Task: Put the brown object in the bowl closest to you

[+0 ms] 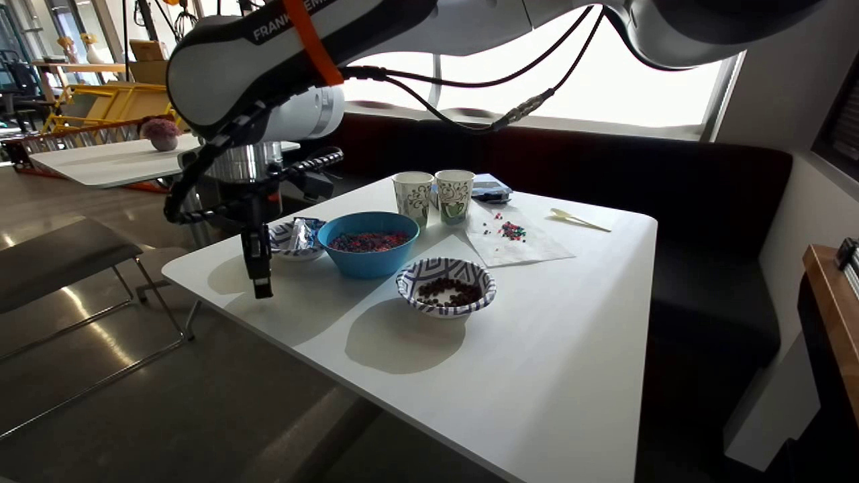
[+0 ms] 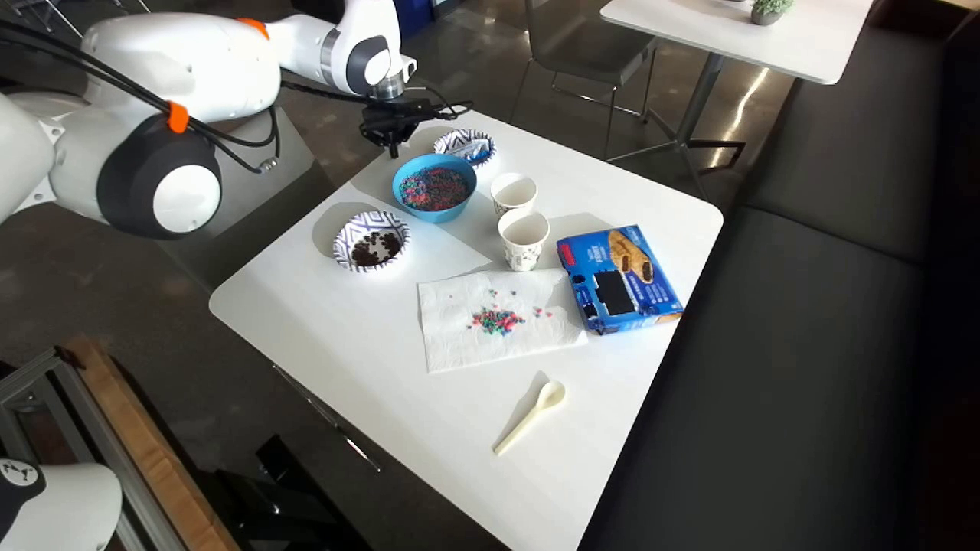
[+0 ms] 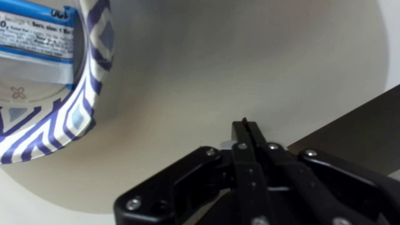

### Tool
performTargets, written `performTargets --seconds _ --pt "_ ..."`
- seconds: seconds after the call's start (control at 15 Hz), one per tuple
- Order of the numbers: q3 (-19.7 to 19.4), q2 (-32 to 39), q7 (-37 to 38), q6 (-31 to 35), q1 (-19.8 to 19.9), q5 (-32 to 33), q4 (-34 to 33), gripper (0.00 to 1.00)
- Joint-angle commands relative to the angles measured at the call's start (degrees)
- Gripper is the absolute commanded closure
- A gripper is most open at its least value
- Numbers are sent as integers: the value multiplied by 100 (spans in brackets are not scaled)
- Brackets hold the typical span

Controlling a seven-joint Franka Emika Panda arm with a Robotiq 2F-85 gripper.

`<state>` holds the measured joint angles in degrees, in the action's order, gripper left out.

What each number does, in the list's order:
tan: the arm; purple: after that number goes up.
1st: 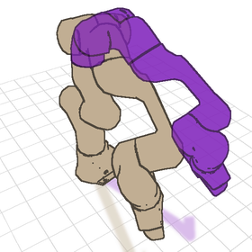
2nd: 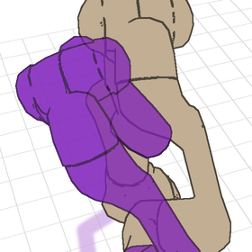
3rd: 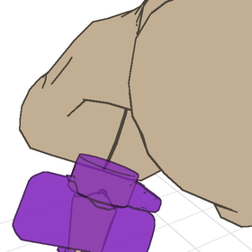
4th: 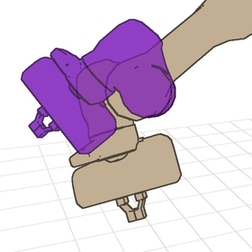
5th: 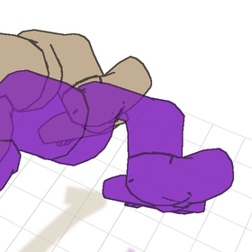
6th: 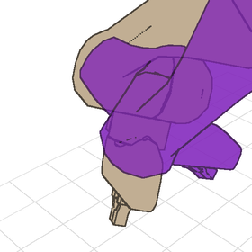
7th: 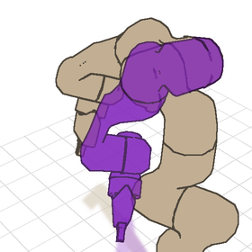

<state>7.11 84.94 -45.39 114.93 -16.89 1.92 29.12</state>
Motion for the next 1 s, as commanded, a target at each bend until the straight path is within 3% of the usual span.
performTargets --seconds 0.0,0.13,0.27,0.47,0.93 --pt "-54 91 283 -1011 -105 68 -425 99" --pt "-82 109 432 -1558 -132 71 -604 99" --pt "-113 -218 616 -1745 -90 69 -118 99" --pt "-152 -297 878 -2253 -68 75 -81 99" --pt "-195 -250 936 -3697 5 111 -162 99"
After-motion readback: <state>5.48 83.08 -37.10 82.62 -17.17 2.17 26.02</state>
